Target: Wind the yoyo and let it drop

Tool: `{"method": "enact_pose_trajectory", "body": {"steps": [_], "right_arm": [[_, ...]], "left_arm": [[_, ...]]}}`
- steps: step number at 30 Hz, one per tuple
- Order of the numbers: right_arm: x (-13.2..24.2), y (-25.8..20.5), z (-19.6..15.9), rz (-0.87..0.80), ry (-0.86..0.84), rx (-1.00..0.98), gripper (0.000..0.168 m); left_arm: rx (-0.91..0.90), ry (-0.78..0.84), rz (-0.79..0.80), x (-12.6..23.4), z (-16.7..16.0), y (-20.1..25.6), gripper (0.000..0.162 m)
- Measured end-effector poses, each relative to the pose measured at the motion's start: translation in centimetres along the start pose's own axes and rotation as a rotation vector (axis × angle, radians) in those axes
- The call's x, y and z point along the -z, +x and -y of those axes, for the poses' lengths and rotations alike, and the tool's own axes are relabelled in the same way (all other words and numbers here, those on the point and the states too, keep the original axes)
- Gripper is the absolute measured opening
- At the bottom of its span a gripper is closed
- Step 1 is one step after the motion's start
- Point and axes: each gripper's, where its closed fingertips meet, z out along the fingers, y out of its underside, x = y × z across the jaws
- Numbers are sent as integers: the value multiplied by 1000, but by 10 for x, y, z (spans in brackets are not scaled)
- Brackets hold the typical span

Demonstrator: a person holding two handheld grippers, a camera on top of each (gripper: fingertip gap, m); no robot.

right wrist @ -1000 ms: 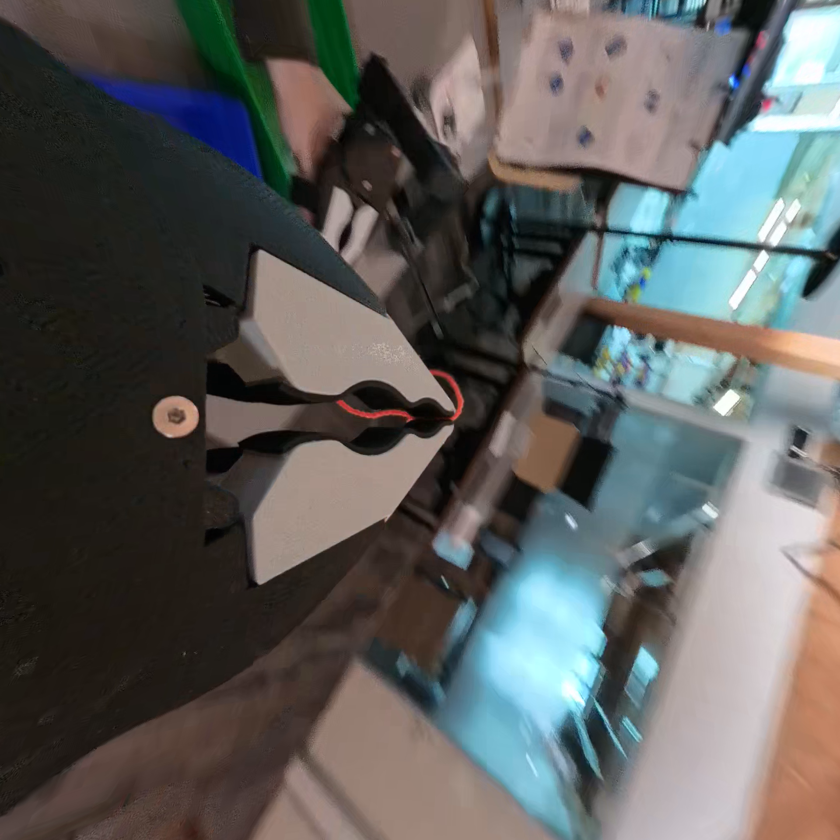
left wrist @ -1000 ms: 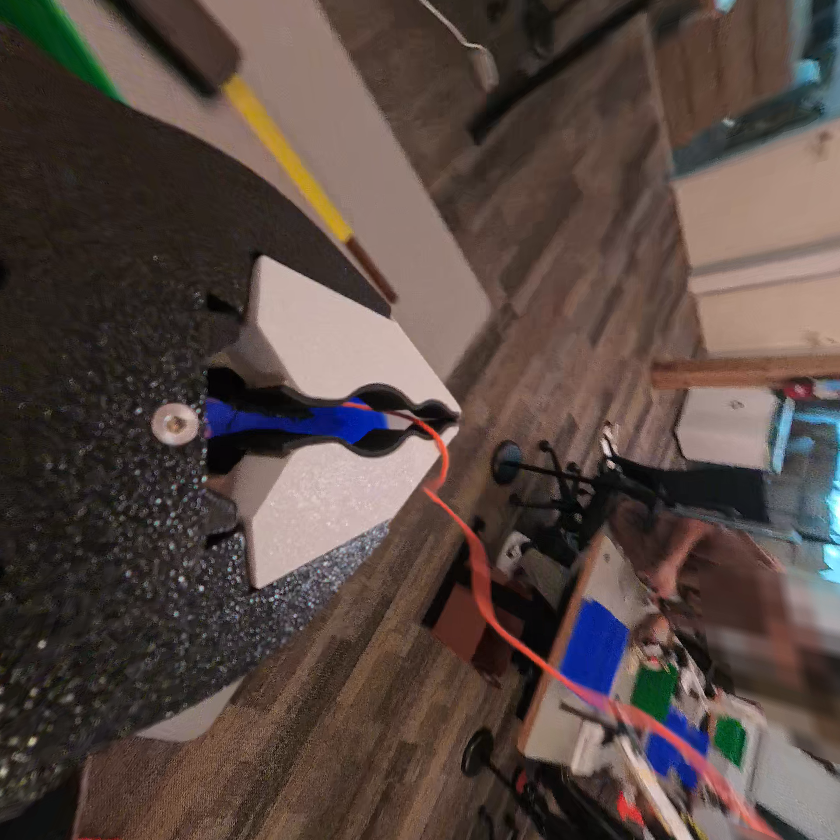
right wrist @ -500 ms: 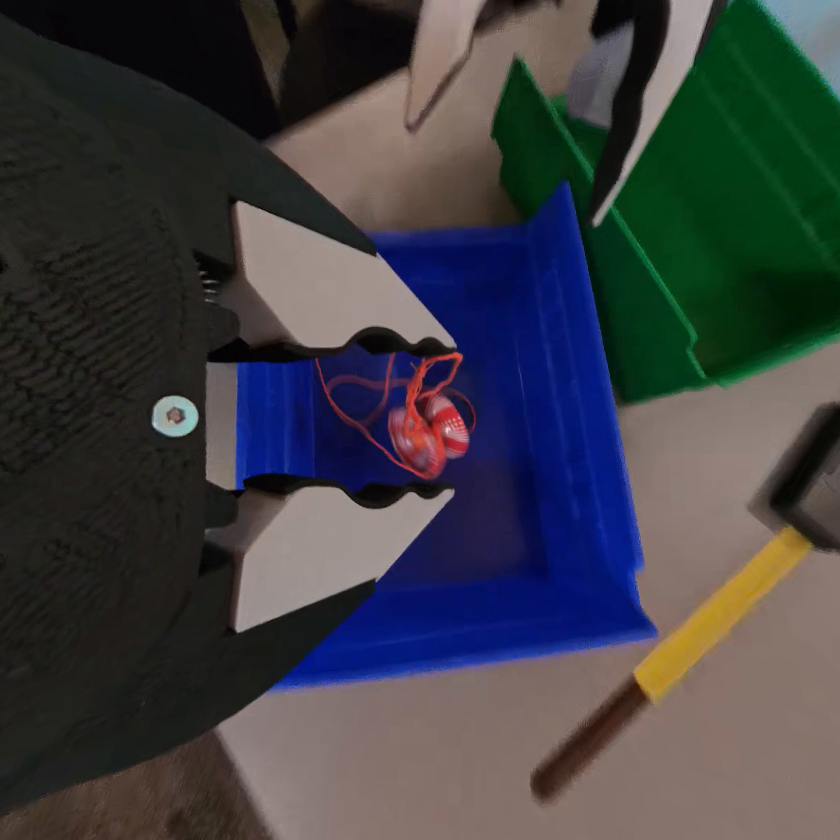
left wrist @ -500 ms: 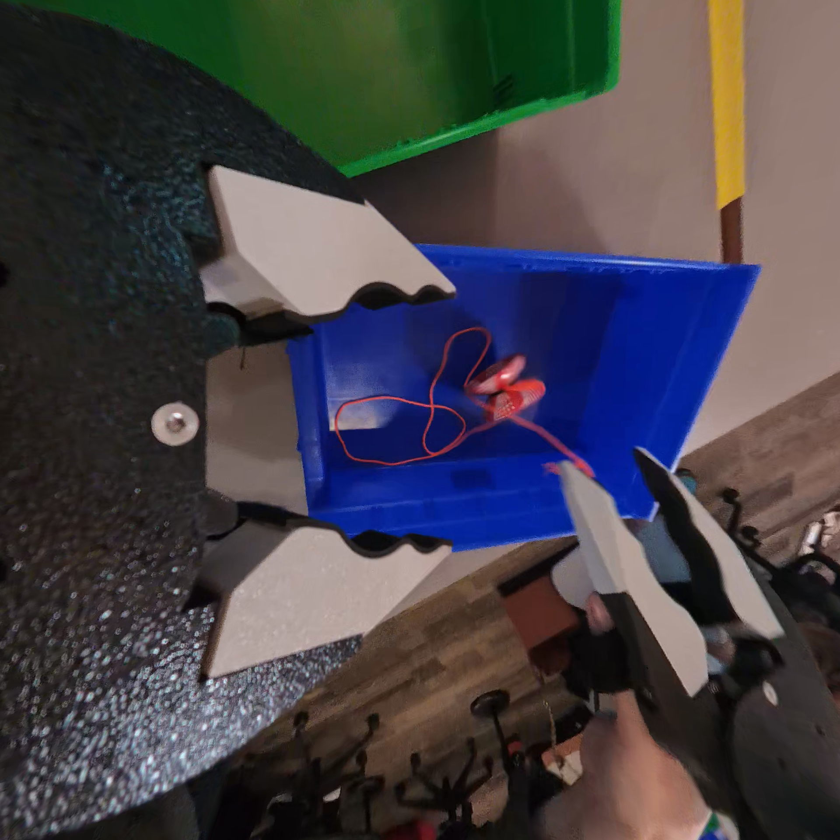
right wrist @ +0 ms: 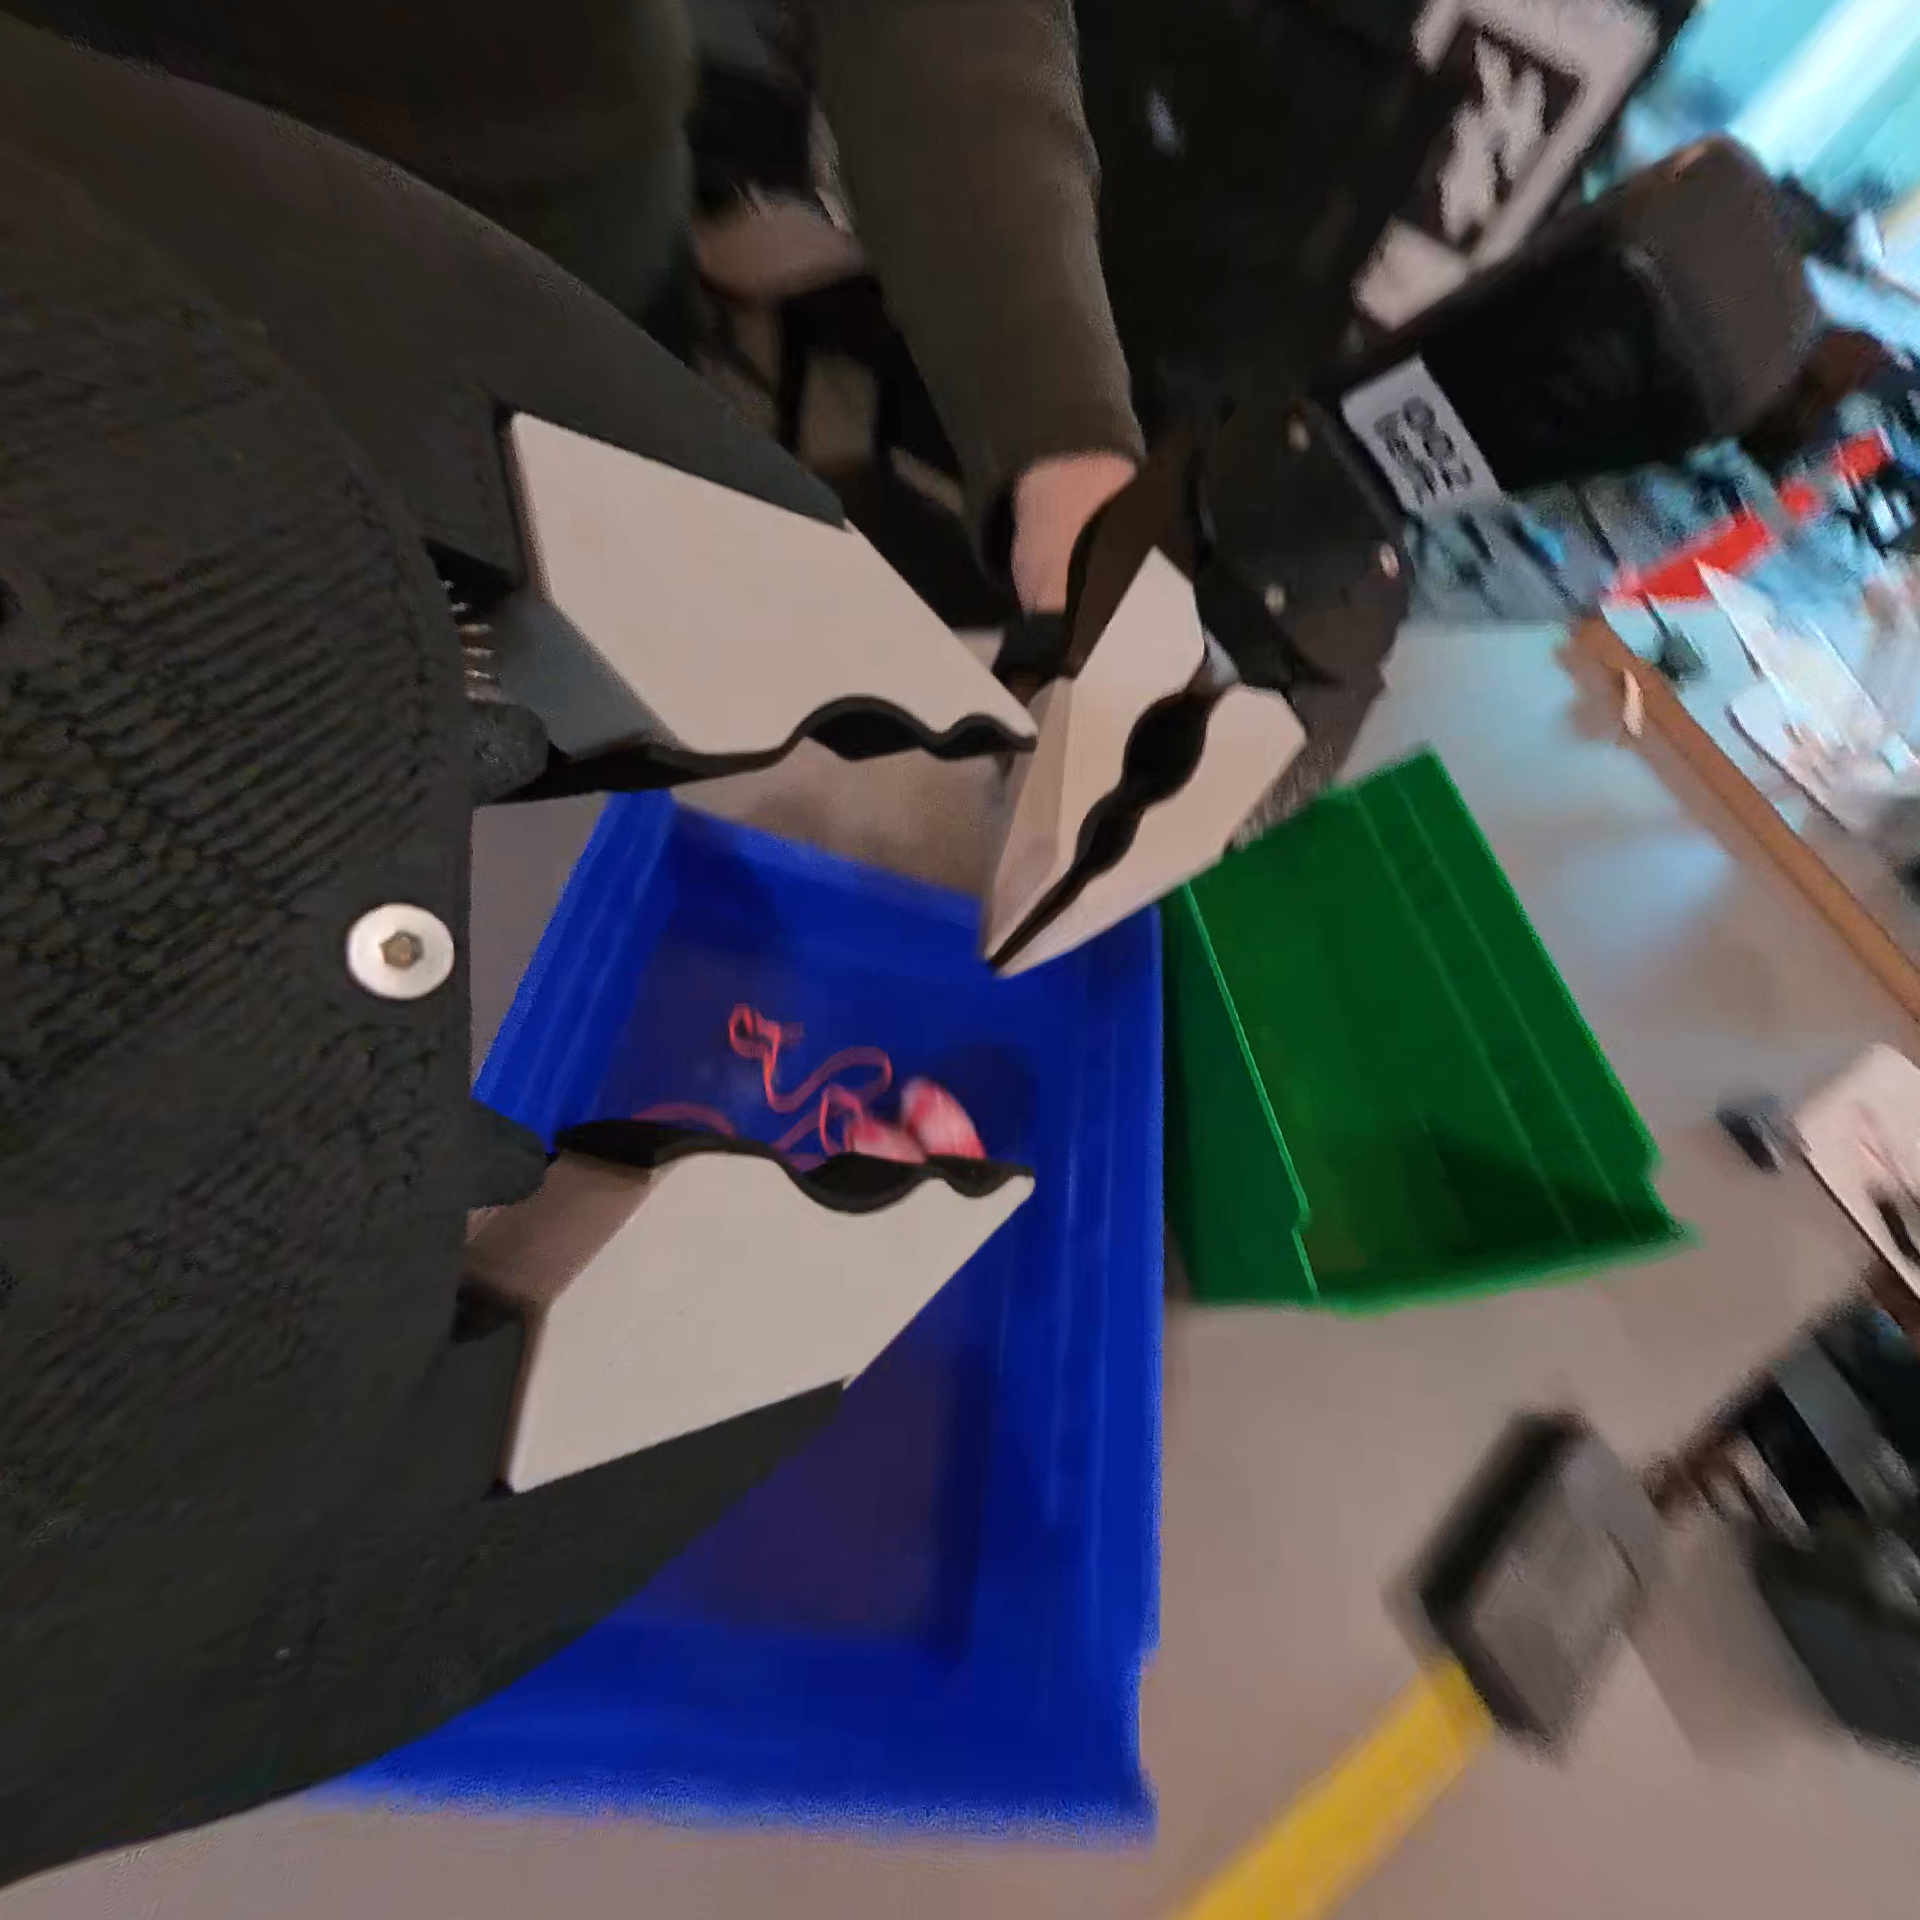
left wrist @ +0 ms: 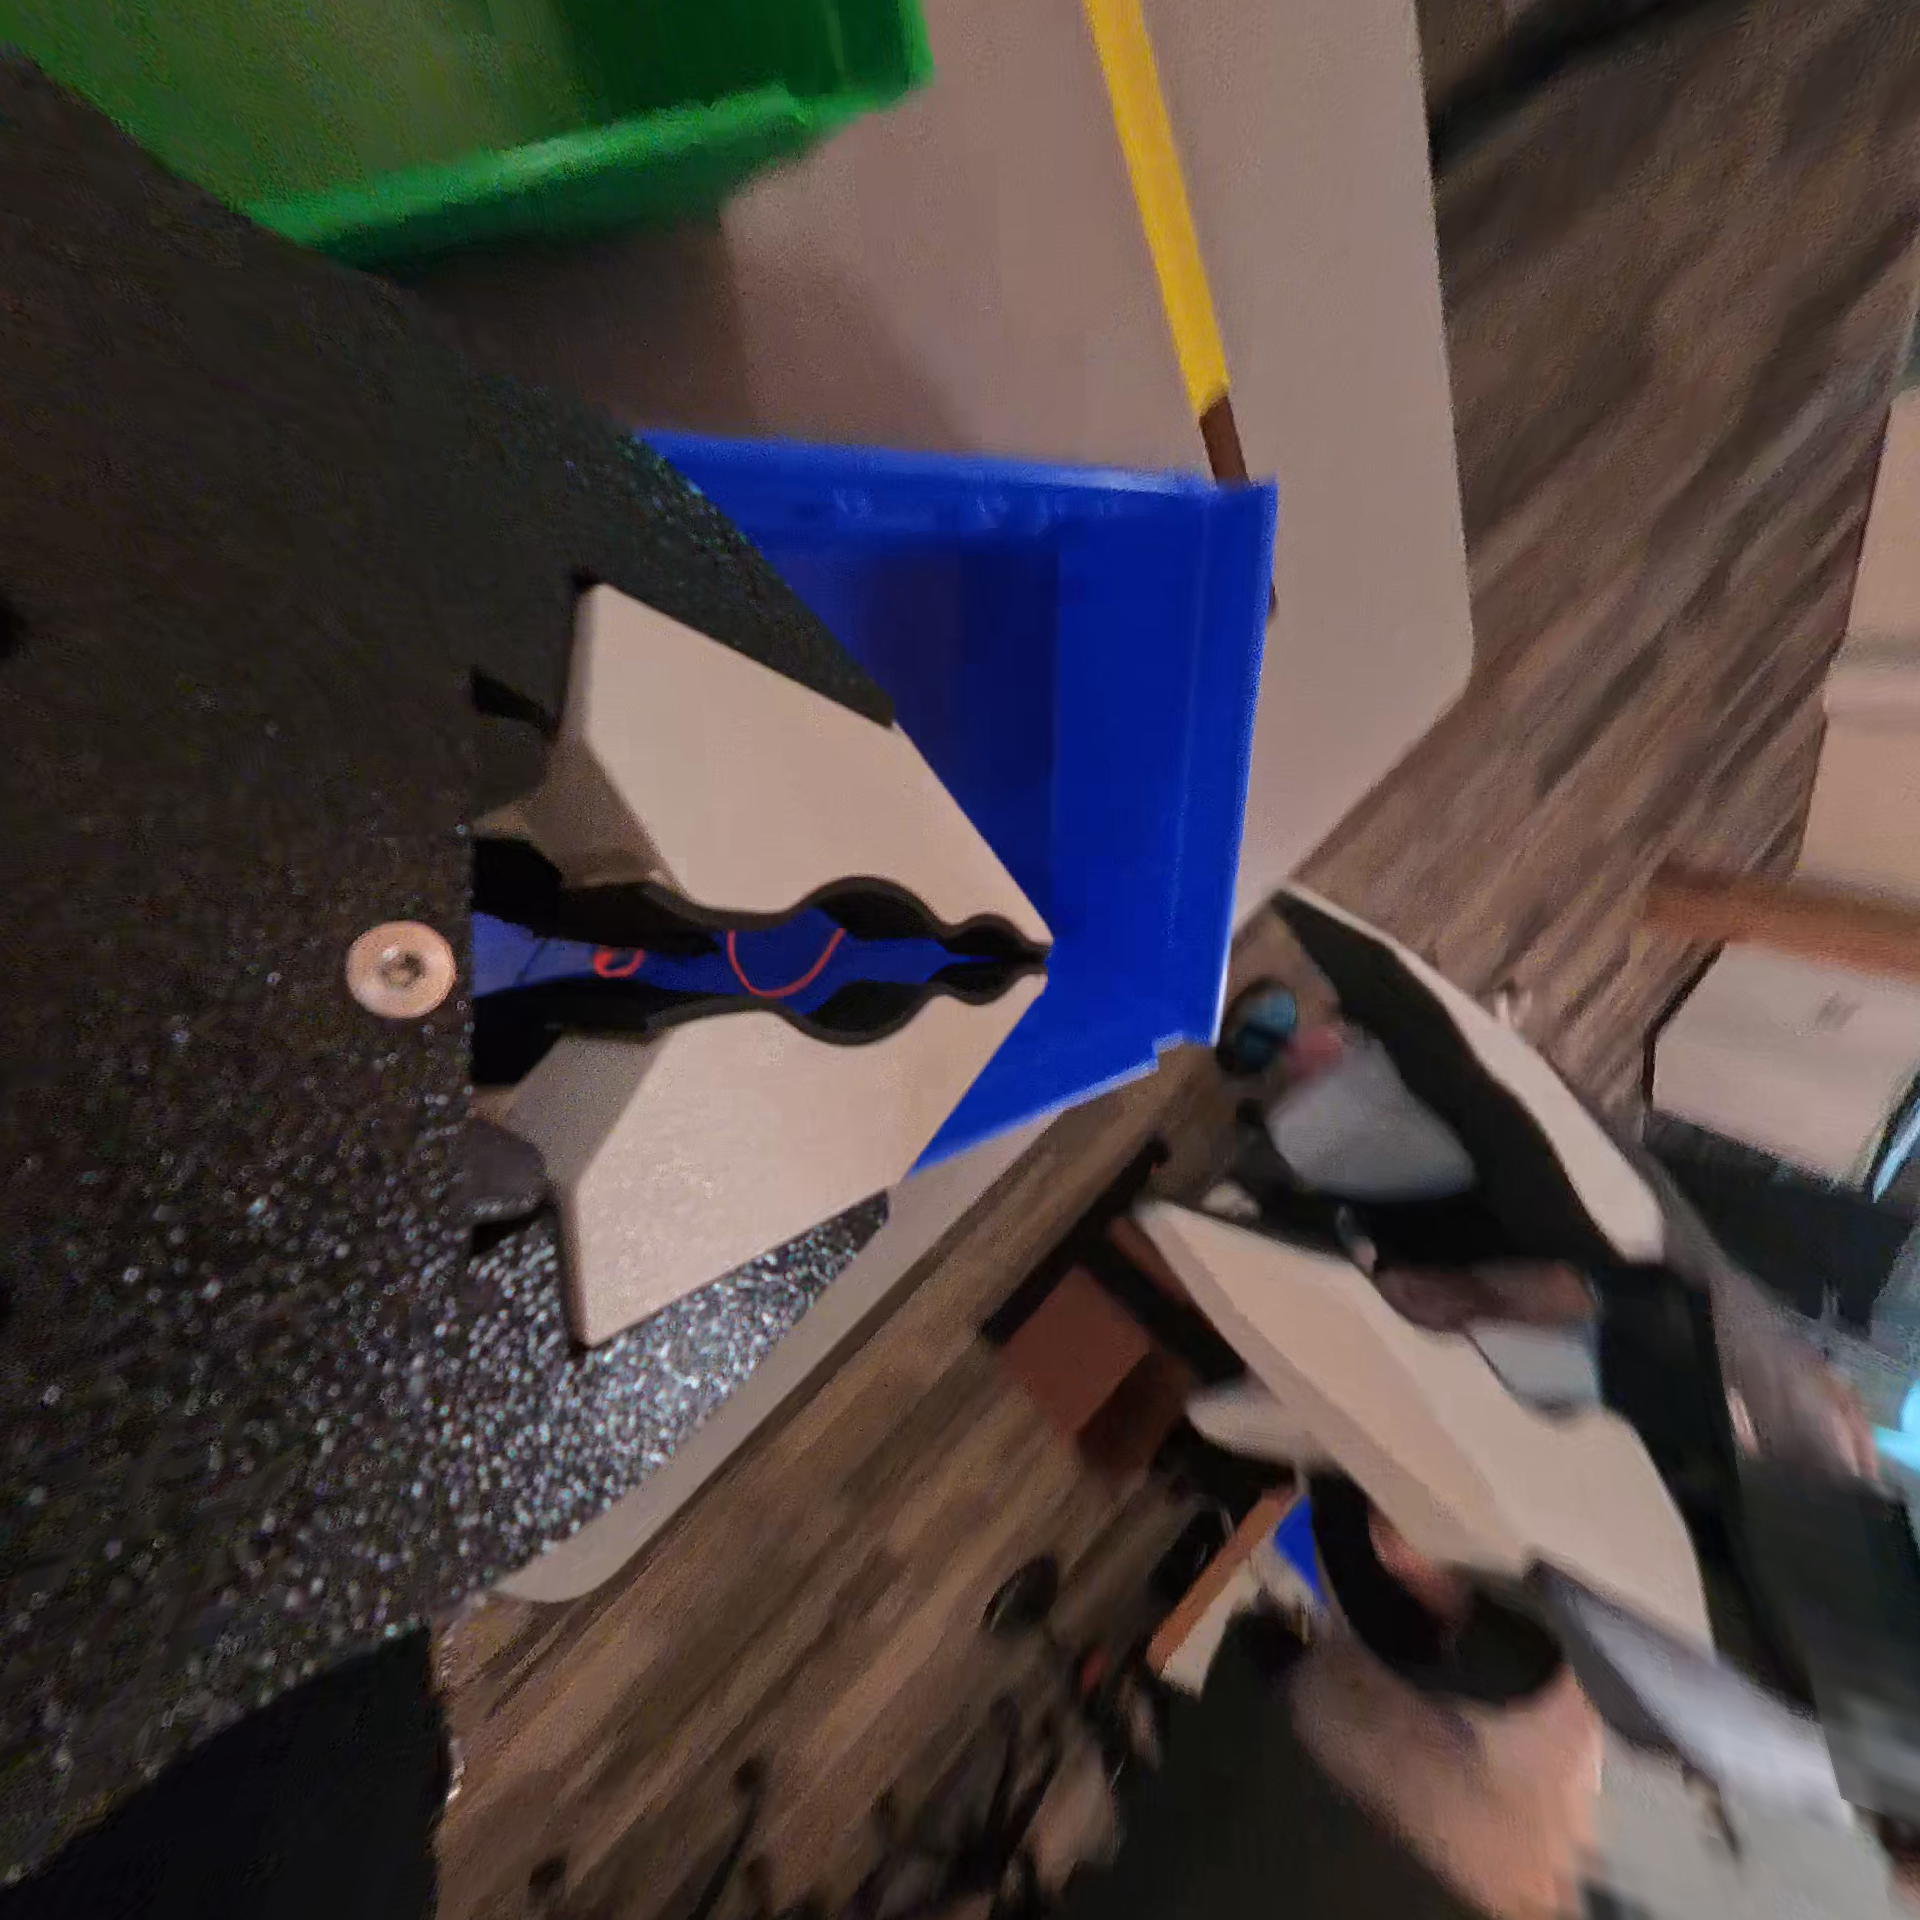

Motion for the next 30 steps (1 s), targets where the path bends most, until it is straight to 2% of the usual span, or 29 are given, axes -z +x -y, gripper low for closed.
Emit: {"method": "enact_pose_trajectory", "body": {"steps": [2,4,5,6,7,9,10,11,12,13,14,16,17,18,19,20,22,24,25,27,30], "right_arm": [[26,25,7,-251,104,17,88],[51,38,0,-455,240,-14,88],[49,30,-16,-440,243,-43,88],[42,23,-40,-423,198,-87,100],[38,27,-65,-497,167,-130,112],[58,48,-103,-854,235,-142,136],[69,46,-113,-965,335,-134,129],[68,37,-123,-983,415,-149,123],[54,28,-134,-944,445,-193,124],[37,23,-146,-903,428,-256,128],[18,18,-156,-855,401,-319,132],[-9,16,-167,-815,364,-446,134],[-16,20,-173,-830,342,-525,134],[-24,21,-178,-809,325,-632,136],[-32,21,-184,-786,291,-733,133],[-37,22,-189,-781,272,-804,128],[-39,22,-182,-750,320,-864,93],[-38,23,-180,-767,311,-873,57],[-35,26,-182,-800,282,-866,51],[-28,36,-188,-899,242,-865,40],[-39,34,-186,-950,145,-806,23]], "left_arm": [[68,-70,113,6,-13,-22,48],[72,-181,290,24,-34,-48,99],[30,-194,366,39,-39,-56,109],[-9,-176,447,58,-42,-64,118],[-27,-143,518,78,-46,-69,122],[5,-59,622,114,-60,-77,127],[44,-42,635,124,-73,-78,129],[75,-82,614,125,-91,-78,136],[105,-206,627,126,-118,-84,155],[100,-343,647,129,-142,-91,159],[69,-438,638,130,-158,-96,159],[69,-521,581,125,-173,-103,157],[107,-532,538,120,-178,-104,143],[154,-542,482,116,-183,-102,114],[206,-547,412,112,-188,-98,70],[264,-535,346,108,-190,-92,49],[270,-512,379,112,-188,-98,38],[114,-542,528,134,-186,-117,8],[37,-534,578,145,-182,-125,2],[56,-404,547,163,-170,-122,2],[3,-283,517,198,-166,-110,2]]}}
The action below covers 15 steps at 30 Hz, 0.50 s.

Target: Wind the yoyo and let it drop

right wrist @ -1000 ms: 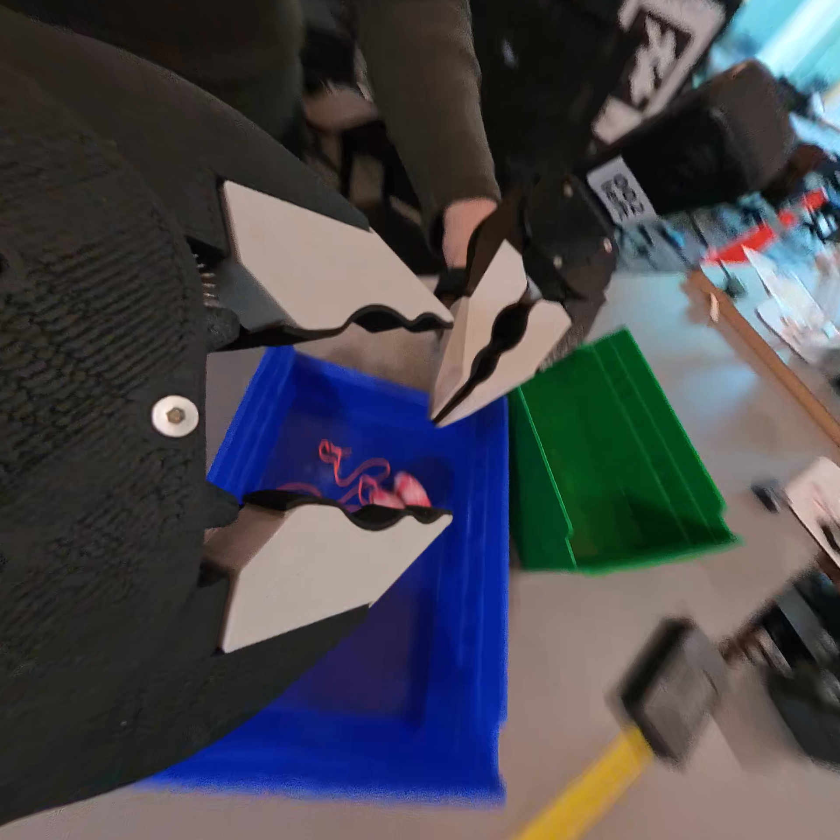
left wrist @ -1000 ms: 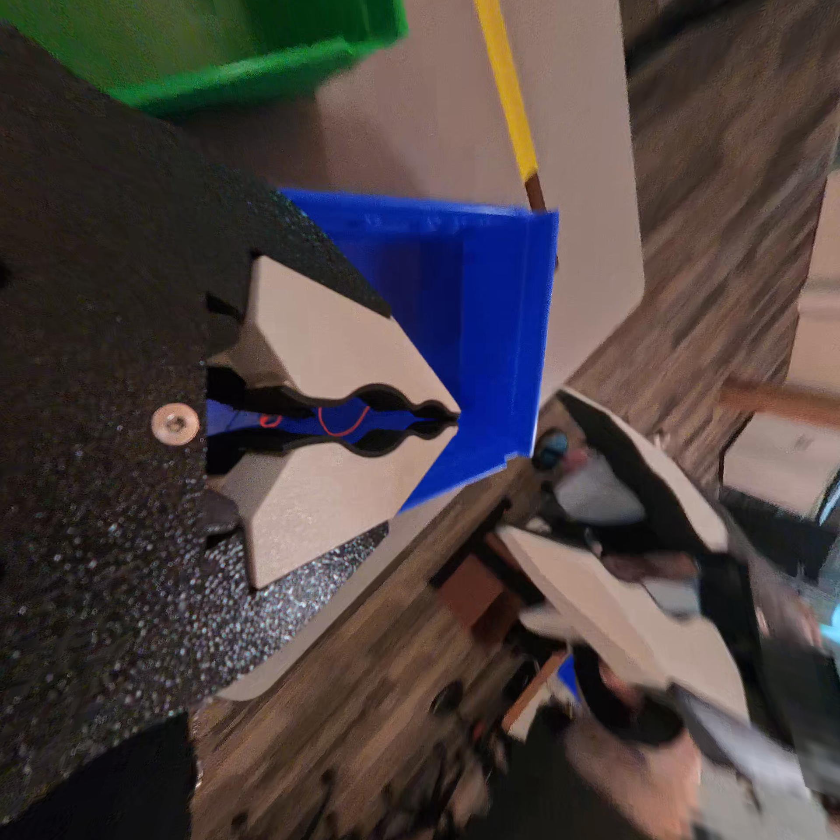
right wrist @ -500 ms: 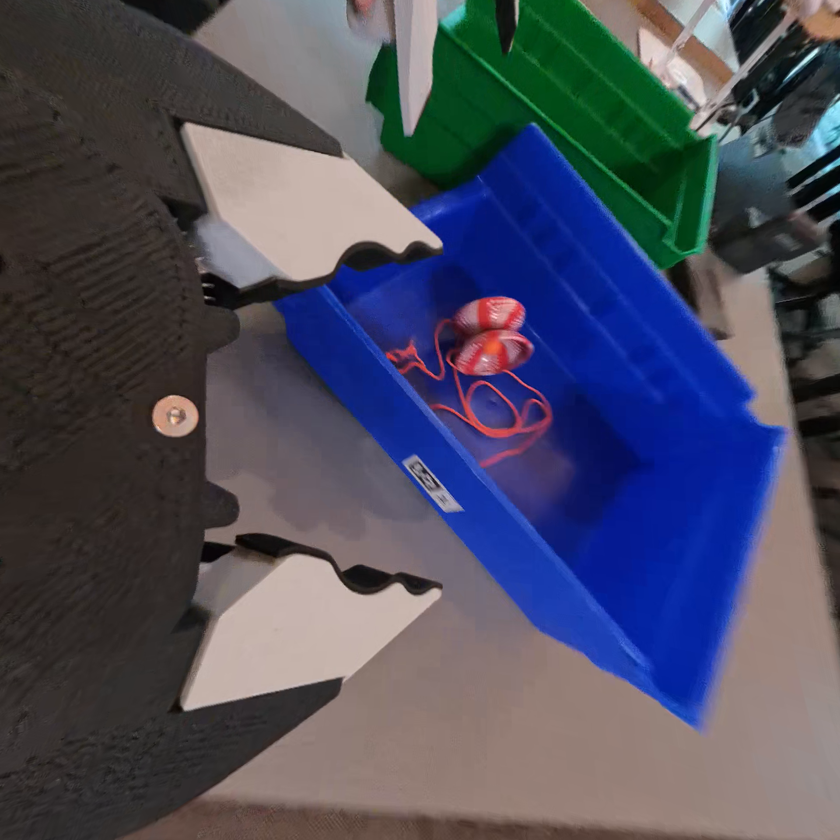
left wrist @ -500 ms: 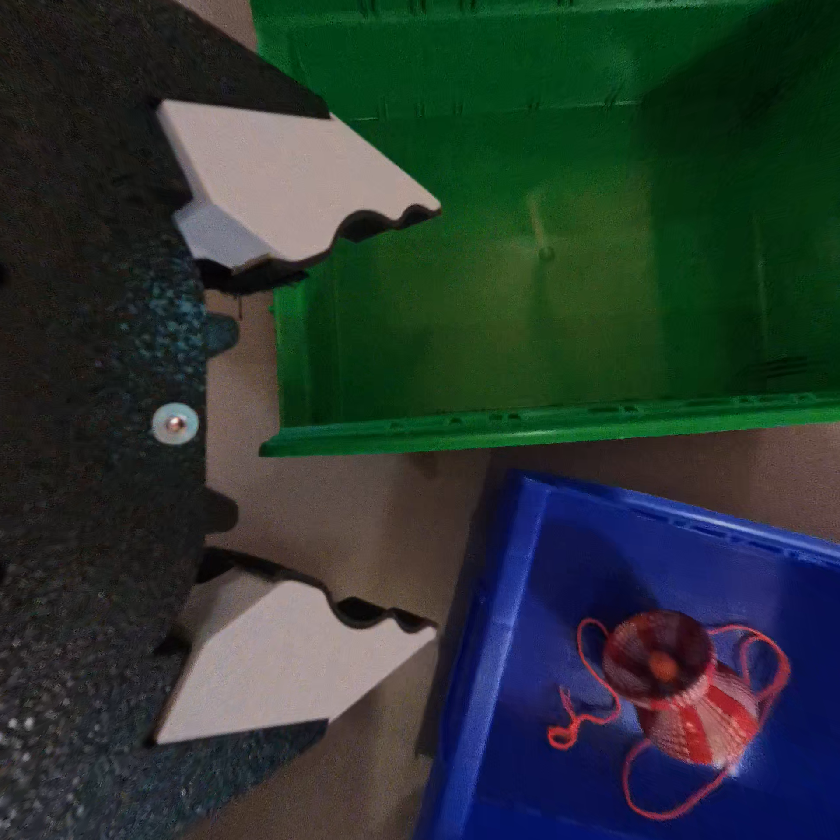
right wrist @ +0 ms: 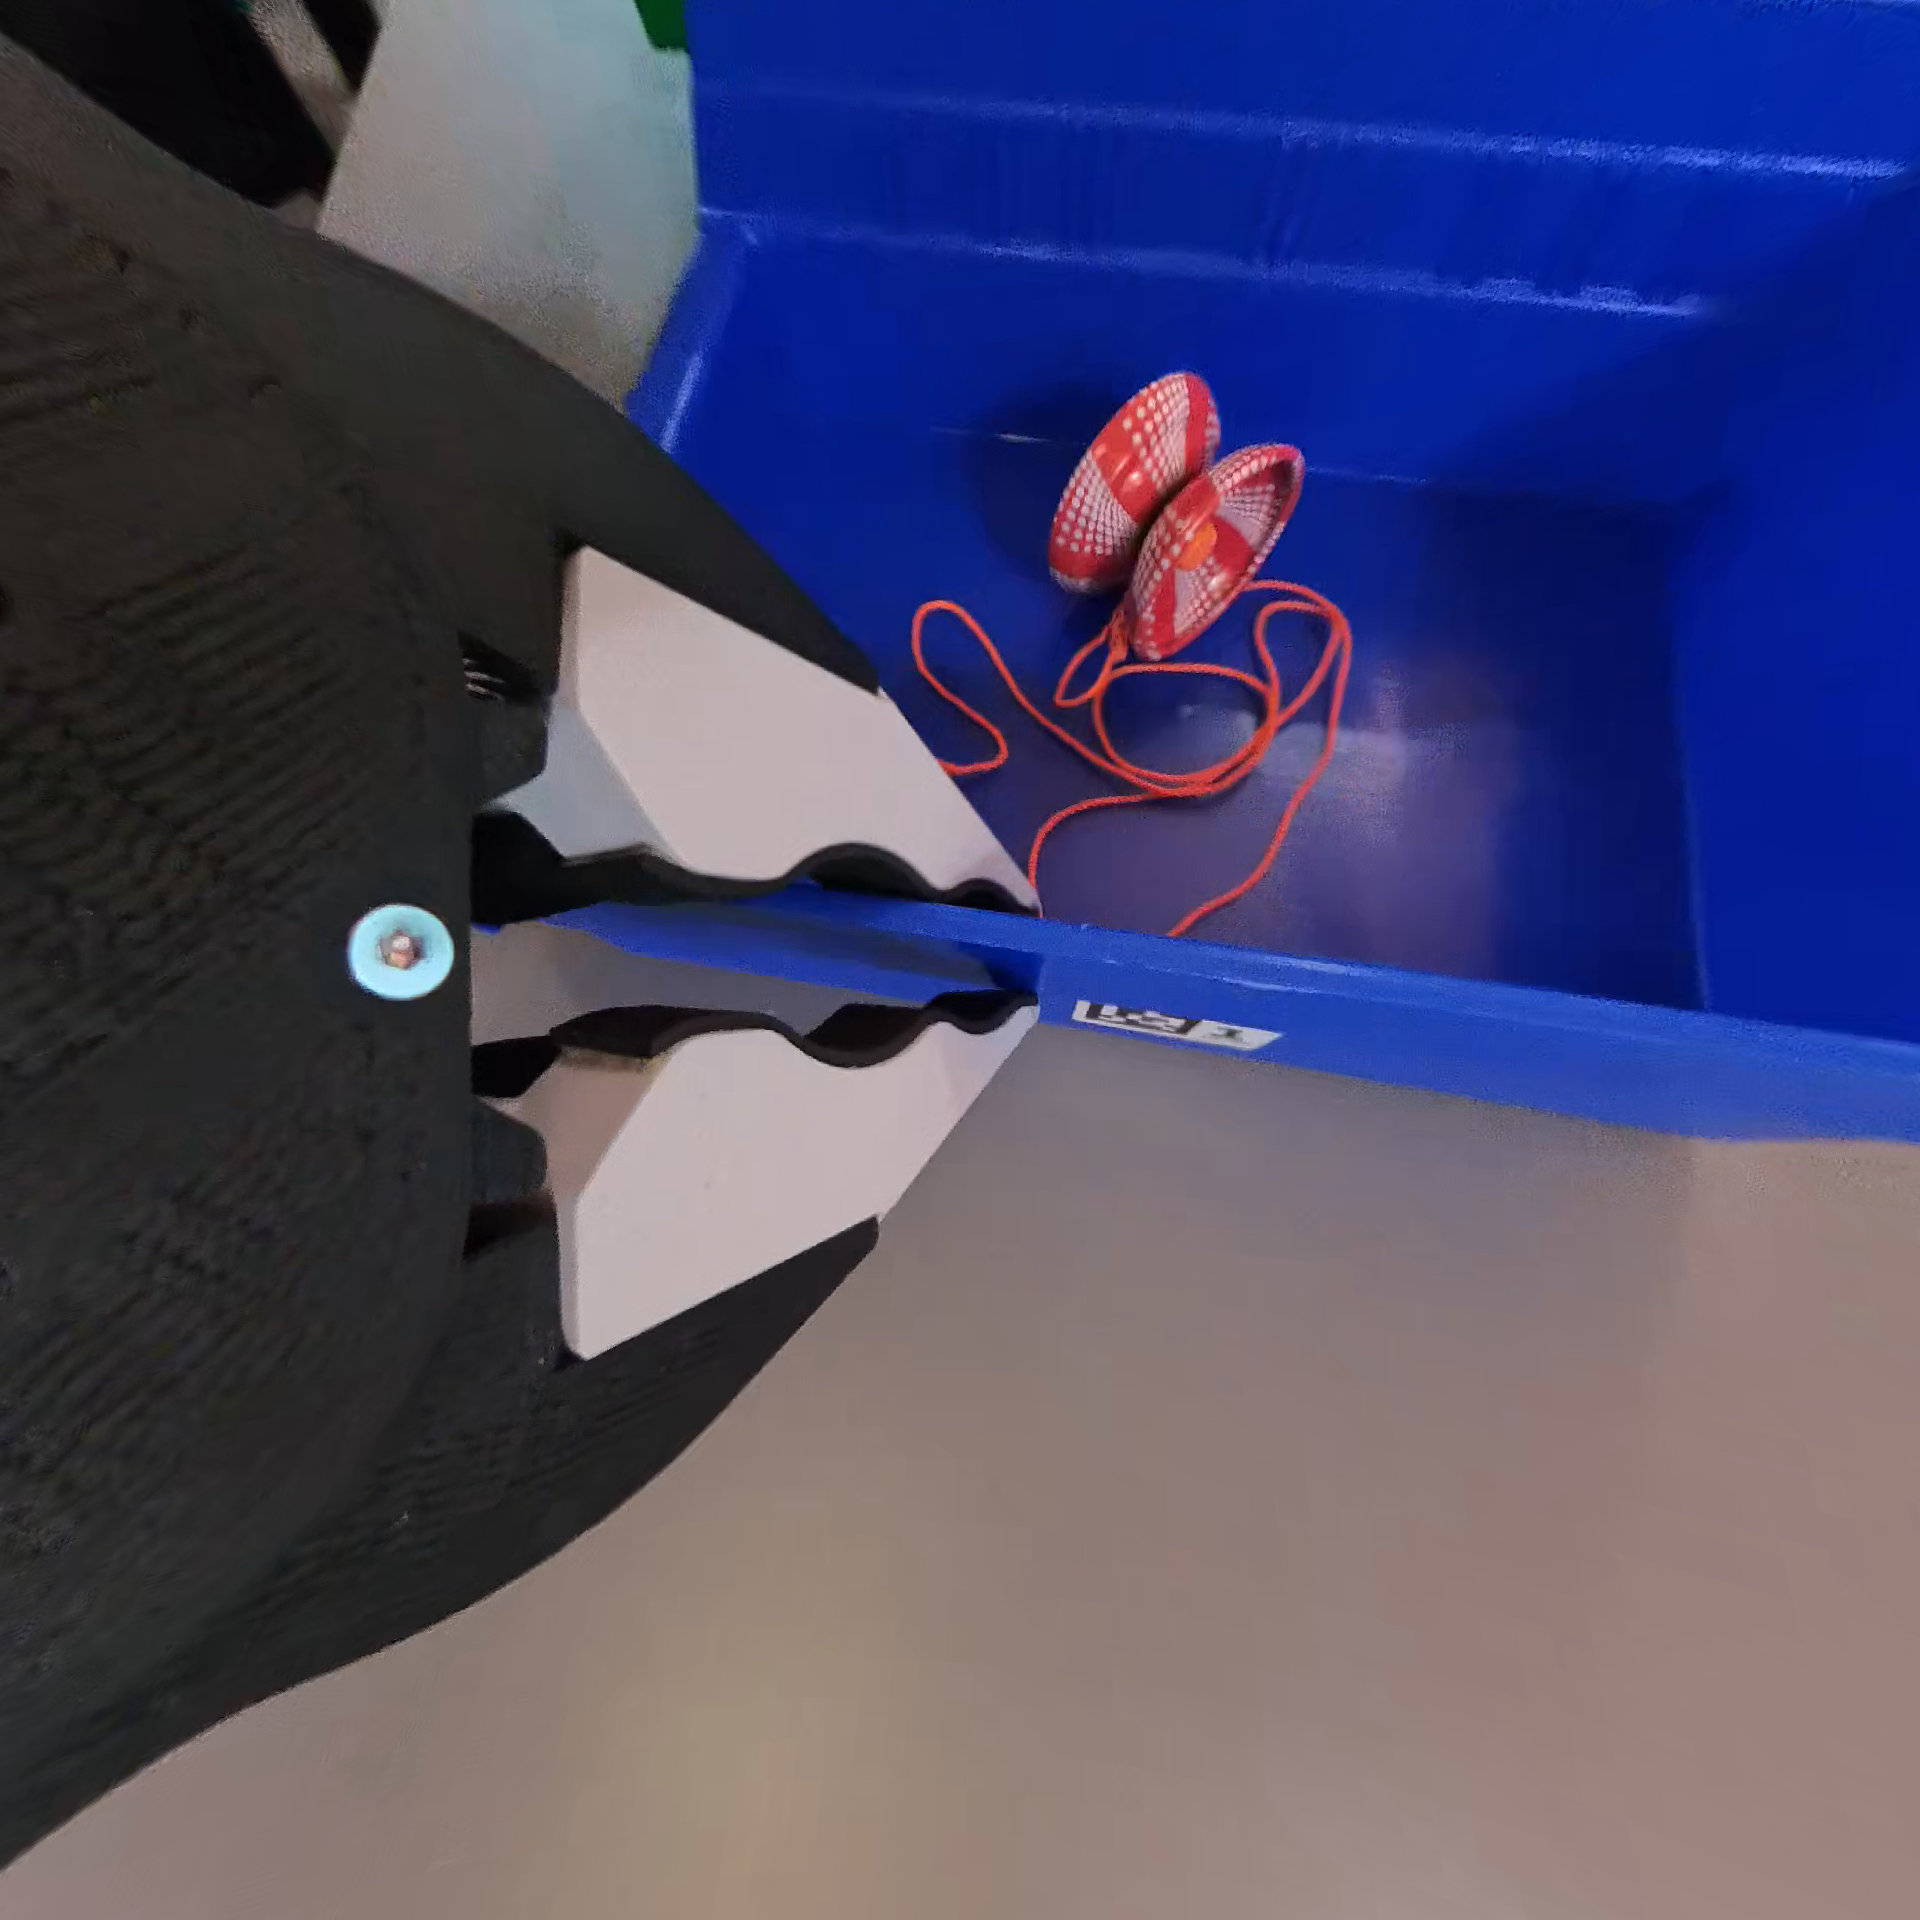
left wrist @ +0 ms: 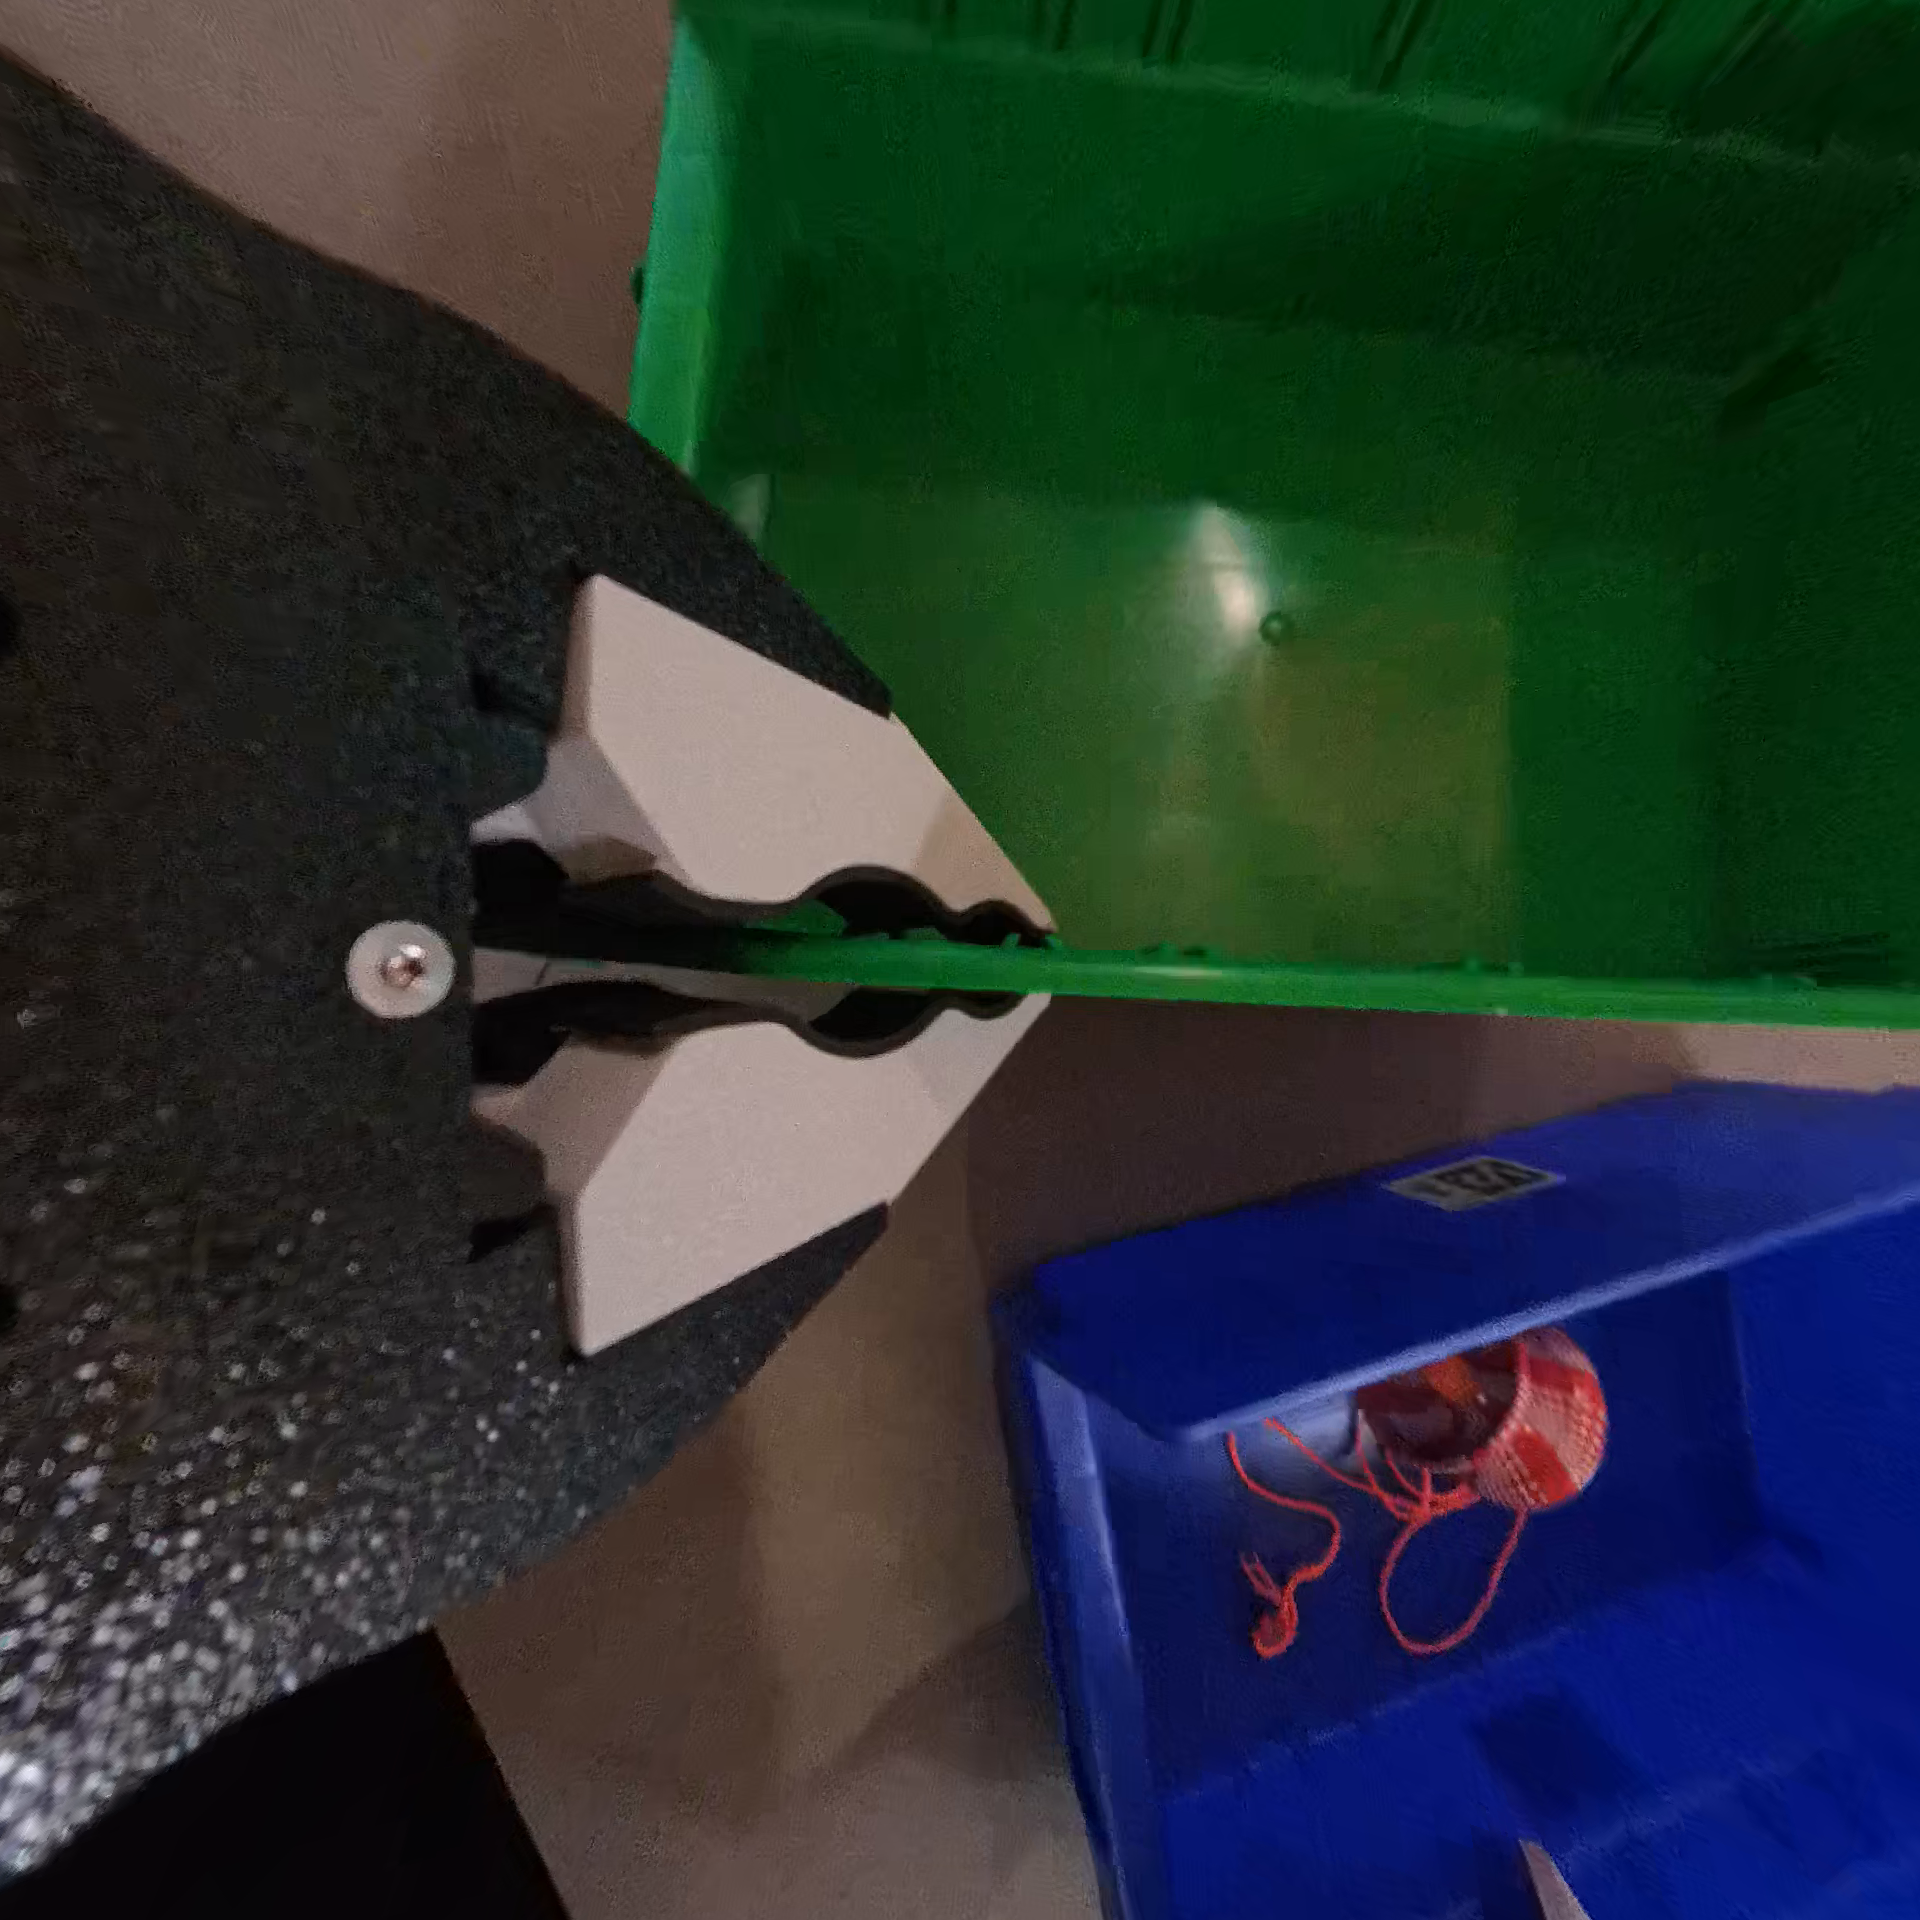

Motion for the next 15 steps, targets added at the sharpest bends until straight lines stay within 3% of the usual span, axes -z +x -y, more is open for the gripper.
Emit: {"method": "enact_pose_trajectory", "body": {"steps": [3,7,11,13,15], "right_arm": [[-7,-37,-10,15,-7,58,7],[-25,-113,-22,130,3,76,15],[-25,-198,-28,384,-6,125,59],[-7,-208,-9,437,112,117,78],[17,-199,11,468,237,133,84]], "left_arm": [[8,67,94,47,-17,-14,4],[136,168,219,113,-33,-40,5],[149,180,256,146,-53,-63,6],[86,167,300,156,-43,-62,5],[2,201,323,165,-16,-51,5]]}}
